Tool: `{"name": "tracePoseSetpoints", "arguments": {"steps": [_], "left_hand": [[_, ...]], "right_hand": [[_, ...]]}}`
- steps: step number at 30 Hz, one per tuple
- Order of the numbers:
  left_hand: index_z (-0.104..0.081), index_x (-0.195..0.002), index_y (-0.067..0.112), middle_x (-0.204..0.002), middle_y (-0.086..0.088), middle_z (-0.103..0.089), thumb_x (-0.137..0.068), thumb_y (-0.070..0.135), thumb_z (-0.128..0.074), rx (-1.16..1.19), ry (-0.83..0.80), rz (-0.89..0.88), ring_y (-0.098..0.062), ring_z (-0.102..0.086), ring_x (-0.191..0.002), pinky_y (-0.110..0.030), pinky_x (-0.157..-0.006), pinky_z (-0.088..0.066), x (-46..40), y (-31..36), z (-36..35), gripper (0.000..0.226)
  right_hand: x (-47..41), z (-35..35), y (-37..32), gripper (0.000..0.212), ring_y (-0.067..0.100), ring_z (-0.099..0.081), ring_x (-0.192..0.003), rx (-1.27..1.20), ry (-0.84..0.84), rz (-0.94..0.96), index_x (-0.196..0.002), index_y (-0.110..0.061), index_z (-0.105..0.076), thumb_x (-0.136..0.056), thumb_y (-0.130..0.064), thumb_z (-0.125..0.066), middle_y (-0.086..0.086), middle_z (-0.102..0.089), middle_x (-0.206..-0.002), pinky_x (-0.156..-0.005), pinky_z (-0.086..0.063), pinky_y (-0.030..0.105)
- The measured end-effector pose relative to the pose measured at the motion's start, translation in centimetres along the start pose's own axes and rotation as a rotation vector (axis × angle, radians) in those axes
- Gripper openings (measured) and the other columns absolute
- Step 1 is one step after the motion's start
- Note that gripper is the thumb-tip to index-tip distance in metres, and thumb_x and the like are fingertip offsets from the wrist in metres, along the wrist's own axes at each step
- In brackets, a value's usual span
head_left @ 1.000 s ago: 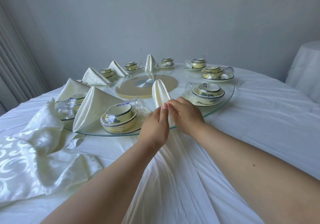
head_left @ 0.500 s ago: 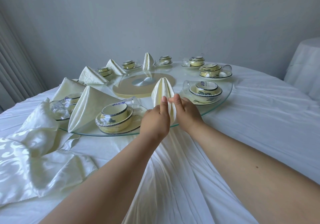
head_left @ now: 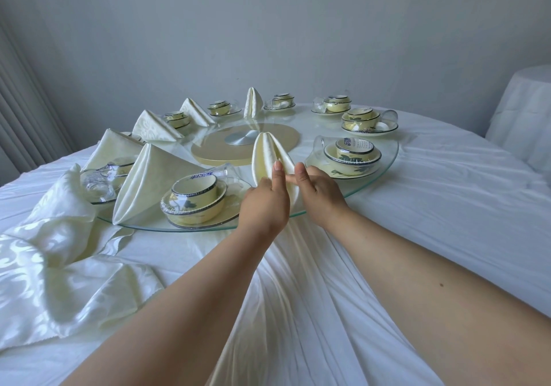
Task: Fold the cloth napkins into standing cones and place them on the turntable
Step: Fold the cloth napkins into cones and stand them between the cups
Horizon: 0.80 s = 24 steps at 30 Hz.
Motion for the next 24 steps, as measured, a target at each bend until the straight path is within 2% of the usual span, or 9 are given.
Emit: {"name": "tracePoseSetpoints", "arguments": {"steps": [4,7,9,12,14,16,19,21,24], "left_hand": [[-0.040,-0.144,0.018,-0.126,-0.018,-0.055,-0.099,0.050,-0.002,-0.003,-0.013,0.001,-0.035,-0.047,-0.119,-0.046,-0.102,-0.037,0.0,-0.1,0.0,0.067],[-0.057,-0.122,0.008,-0.115,-0.020,-0.059,-0.093,0.063,0.000,-0.055,-0.011,0.039,-0.035,-0.052,-0.110,-0.045,-0.096,-0.040,-0.3,-0.6,-0.1,0.084],[-0.058,-0.116,0.006,-0.112,-0.020,-0.060,-0.092,0.064,0.001,-0.079,-0.005,0.041,-0.035,-0.053,-0.107,-0.044,-0.093,-0.041,-0.5,-0.6,-0.2,0.086],[-0.057,-0.118,0.005,-0.113,-0.017,-0.060,-0.096,0.058,0.000,-0.074,-0.013,0.012,-0.034,-0.051,-0.109,-0.044,-0.095,-0.040,-0.2,-0.2,-0.1,0.081],[-0.053,-0.127,0.007,-0.117,-0.016,-0.058,-0.098,0.053,-0.001,-0.048,-0.018,0.008,-0.034,-0.050,-0.112,-0.043,-0.097,-0.039,0.1,0.0,0.1,0.074],[-0.051,-0.129,0.009,-0.116,-0.016,-0.058,-0.100,0.049,-0.003,-0.040,-0.018,-0.012,-0.033,-0.051,-0.111,-0.042,-0.096,-0.039,0.5,0.1,0.3,0.069],[-0.057,-0.102,0.012,-0.101,-0.010,-0.059,-0.100,0.052,-0.005,-0.057,0.018,-0.041,-0.030,-0.053,-0.103,-0.035,-0.082,-0.037,1.0,0.1,0.8,0.065],[-0.059,-0.101,0.013,-0.101,-0.009,-0.060,-0.100,0.052,-0.007,-0.061,0.034,-0.049,-0.029,-0.052,-0.103,-0.035,-0.081,-0.036,1.7,0.1,1.1,0.065],[-0.059,-0.098,0.010,-0.099,-0.010,-0.063,-0.100,0.051,-0.008,-0.071,0.048,-0.072,-0.029,-0.053,-0.100,-0.036,-0.083,-0.040,2.6,0.3,1.9,0.065]], "right_hand": [[0.1,0.4,0.2,0.079,0.021,-0.046,-0.121,0.041,0.034,-0.035,-0.114,-0.032,-0.070,-0.084,-0.062,-0.003,0.004,-0.057,-0.120,-0.103,-0.031,0.030],[0.0,0.8,0.2,0.087,0.023,-0.048,-0.120,0.056,0.070,-0.041,-0.111,-0.030,-0.072,-0.080,-0.069,0.000,0.006,-0.059,-0.119,-0.105,-0.033,0.034],[0.1,0.9,0.1,0.096,0.024,-0.049,-0.119,0.059,0.084,-0.036,-0.111,-0.029,-0.072,-0.073,-0.073,0.005,0.007,-0.060,-0.117,-0.104,-0.034,0.036],[0.2,0.9,-0.1,0.099,0.024,-0.050,-0.117,0.058,0.084,-0.036,-0.112,-0.030,-0.071,-0.069,-0.074,0.007,0.007,-0.060,-0.116,-0.103,-0.035,0.036],[0.2,0.9,-0.2,0.098,0.024,-0.050,-0.117,0.047,0.084,-0.044,-0.111,-0.031,-0.071,-0.069,-0.074,0.007,0.007,-0.060,-0.115,-0.102,-0.035,0.037],[0.2,1.0,-0.4,0.095,0.024,-0.051,-0.115,0.047,0.090,-0.039,-0.111,-0.031,-0.071,-0.073,-0.074,0.004,0.007,-0.060,-0.113,-0.101,-0.036,0.037],[0.0,1.5,-1.0,0.074,0.025,-0.053,-0.114,0.051,0.117,-0.040,-0.109,-0.029,-0.073,-0.091,-0.064,-0.010,0.009,-0.061,-0.112,-0.098,-0.039,0.037],[-0.4,2.0,-1.2,0.064,0.025,-0.055,-0.112,0.025,0.135,-0.068,-0.105,-0.026,-0.074,-0.099,-0.055,-0.017,0.008,-0.062,-0.115,-0.096,-0.041,0.036],[-0.8,2.6,-1.7,0.066,0.024,-0.057,-0.107,0.030,0.129,-0.095,-0.094,-0.025,-0.075,-0.098,-0.056,-0.017,0.005,-0.062,-0.114,-0.093,-0.042,0.035]]}}
Point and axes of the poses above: each hand's wrist, its own x-axis away from the middle knuckle, its own z-axis out of the back of the hand, y = z × x, the point moved 7 cm from there along -x, towards the middle knuckle
